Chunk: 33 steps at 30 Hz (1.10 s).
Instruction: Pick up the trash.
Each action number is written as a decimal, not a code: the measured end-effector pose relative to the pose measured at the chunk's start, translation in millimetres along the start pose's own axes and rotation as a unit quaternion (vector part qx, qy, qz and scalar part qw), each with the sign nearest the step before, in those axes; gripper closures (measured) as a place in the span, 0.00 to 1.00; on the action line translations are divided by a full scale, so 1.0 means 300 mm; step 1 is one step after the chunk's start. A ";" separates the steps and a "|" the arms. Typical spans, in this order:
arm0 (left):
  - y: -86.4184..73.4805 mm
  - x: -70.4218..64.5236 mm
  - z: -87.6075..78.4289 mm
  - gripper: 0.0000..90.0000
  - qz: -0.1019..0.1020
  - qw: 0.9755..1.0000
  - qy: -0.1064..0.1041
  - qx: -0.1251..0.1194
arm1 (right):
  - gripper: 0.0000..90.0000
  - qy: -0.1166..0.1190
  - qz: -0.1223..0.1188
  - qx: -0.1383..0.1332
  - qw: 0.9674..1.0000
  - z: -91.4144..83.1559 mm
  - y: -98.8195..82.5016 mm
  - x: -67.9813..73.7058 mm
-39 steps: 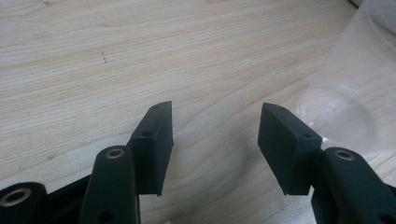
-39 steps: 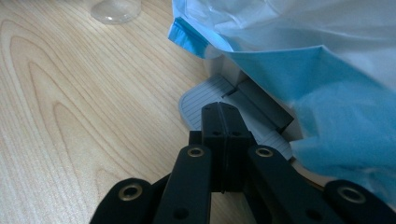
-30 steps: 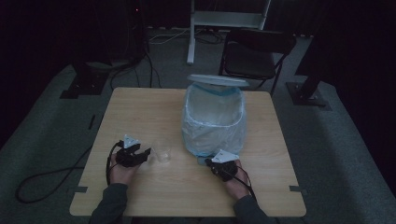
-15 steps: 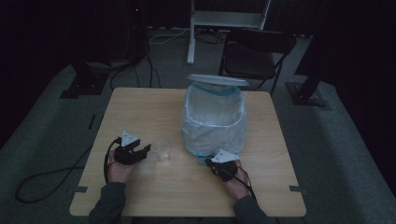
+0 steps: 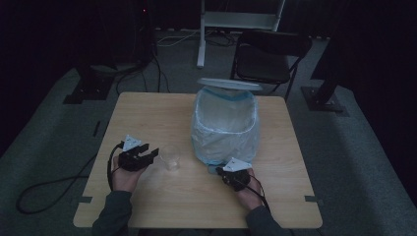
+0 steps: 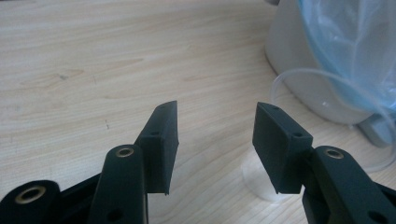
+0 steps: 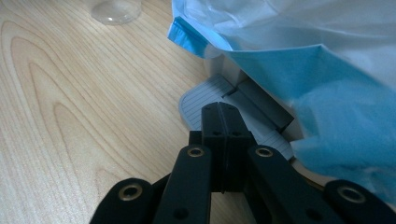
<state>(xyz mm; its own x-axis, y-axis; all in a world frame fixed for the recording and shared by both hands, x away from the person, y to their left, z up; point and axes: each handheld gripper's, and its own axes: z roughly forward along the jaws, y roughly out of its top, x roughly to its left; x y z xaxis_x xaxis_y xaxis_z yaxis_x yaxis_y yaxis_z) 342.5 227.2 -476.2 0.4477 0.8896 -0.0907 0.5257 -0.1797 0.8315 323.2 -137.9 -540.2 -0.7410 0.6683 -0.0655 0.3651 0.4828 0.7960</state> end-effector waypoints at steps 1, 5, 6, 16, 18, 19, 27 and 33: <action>0.005 -0.001 -0.006 0.57 0.000 1.000 -0.001 -0.004 | 1.00 0.000 0.000 0.000 1.000 0.000 0.000 0.000; 0.022 -0.011 -0.026 0.57 -0.002 1.000 -0.012 -0.019 | 1.00 0.000 0.000 0.000 1.000 0.000 0.000 0.000; 0.026 -0.017 -0.028 0.57 -0.002 1.000 -0.017 -0.021 | 1.00 0.000 -0.001 0.000 1.000 0.000 0.000 0.000; 0.015 -0.043 0.007 0.57 0.005 0.999 -0.033 0.000 | 1.00 0.000 -0.001 0.000 1.000 0.000 0.000 0.000; 0.012 -0.044 0.010 0.58 0.005 0.999 -0.036 0.005 | 1.00 0.000 -0.001 0.000 1.000 0.000 0.000 0.000; 0.010 -0.045 0.013 0.59 0.003 0.999 -0.039 0.010 | 1.00 0.000 -0.001 0.000 1.000 0.000 0.000 0.000; -0.008 -0.057 0.020 0.73 0.020 0.998 -0.048 0.041 | 1.00 0.000 -0.001 0.000 1.000 0.000 0.000 0.000; -0.025 -0.067 0.028 0.85 0.043 0.995 -0.057 0.069 | 1.00 0.000 -0.001 0.000 1.000 0.000 0.000 0.000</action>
<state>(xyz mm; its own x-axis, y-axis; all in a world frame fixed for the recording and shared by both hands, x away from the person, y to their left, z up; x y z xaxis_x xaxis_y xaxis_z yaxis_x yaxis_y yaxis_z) 335.6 207.4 -485.2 0.5697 0.8168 -0.0904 0.5734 -0.3163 0.7558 323.1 -137.9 -540.3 -0.7419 0.6670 -0.0675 0.3629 0.4843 0.7961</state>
